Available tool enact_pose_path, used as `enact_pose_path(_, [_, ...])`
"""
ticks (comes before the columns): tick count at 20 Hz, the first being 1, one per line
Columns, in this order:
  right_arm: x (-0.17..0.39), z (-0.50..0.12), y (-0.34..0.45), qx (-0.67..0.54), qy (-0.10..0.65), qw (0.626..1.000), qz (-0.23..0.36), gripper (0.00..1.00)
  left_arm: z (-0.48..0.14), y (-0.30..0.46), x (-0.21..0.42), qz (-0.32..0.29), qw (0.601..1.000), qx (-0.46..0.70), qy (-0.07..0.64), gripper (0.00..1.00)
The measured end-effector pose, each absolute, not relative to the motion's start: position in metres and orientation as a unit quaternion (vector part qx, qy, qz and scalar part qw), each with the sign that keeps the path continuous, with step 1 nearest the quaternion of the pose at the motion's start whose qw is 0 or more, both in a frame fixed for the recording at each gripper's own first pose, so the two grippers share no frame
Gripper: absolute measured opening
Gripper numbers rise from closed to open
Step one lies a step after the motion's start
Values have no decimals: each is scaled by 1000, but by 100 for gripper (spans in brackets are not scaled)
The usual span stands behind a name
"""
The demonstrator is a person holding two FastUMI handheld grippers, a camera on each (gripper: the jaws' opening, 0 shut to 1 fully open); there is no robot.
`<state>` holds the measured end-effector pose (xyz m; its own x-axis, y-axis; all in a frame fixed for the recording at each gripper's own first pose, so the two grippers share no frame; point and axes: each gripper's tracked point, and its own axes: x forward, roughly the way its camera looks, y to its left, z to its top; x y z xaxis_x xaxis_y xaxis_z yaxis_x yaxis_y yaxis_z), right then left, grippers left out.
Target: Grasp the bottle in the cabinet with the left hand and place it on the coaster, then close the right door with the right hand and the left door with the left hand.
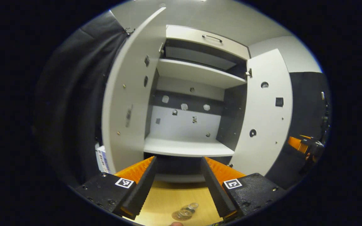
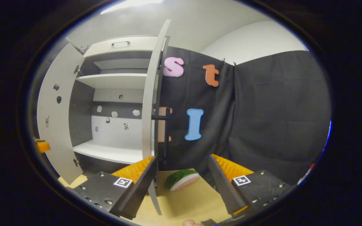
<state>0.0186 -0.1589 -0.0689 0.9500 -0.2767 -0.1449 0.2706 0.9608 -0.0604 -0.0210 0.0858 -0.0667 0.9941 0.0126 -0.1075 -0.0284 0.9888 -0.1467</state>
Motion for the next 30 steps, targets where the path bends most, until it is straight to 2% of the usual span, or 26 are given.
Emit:
enact_pose_path(2, [26,-67,-162,-28,72,987,-140,100,-53,109,-34,44,996,-64,45,88])
enact_pose_path(3, [28,-66,-165,-31,70,987,-139,95,-48,118,-40,58,996,-61,42,89])
enact_pose_path(4, [31,-65,-162,-30,68,989,-129,98,-45,126,-46,71,995,-55,40,88])
enact_pose_path(5, [34,-62,-159,-26,66,991,-117,94,-42,134,-51,84,994,-52,38,88])
enact_pose_path(8, [38,-63,-150,-23,73,994,-78,96,-32,149,-64,111,992,-49,33,88])
enact_pose_path(14, [52,-66,-97,-7,84,996,15,96,-22,157,-76,129,990,-61,23,89])
enact_pose_path(15, [55,-67,-86,-1,87,996,30,96,-24,158,-79,132,989,-62,25,84])
enact_pose_path(16, [60,-68,-78,4,88,995,43,96,-25,160,-82,136,988,-62,26,88])
enact_pose_path(21, [85,-65,-42,6,88,991,98,93,-32,181,-99,172,982,-66,30,88])
enact_pose_path(22, [90,-68,-27,9,90,990,110,96,-32,185,-105,180,981,-66,29,88])
enact_pose_path(28, [126,-69,2,19,87,986,139,93,-36,208,-127,227,971,-66,27,88])
enact_pose_path(29, [132,-71,8,29,92,984,148,98,-37,211,-130,235,969,-68,28,88])
enact_pose_path(30, [135,-72,14,38,94,983,154,99,-38,214,-135,242,967,-70,29,88])
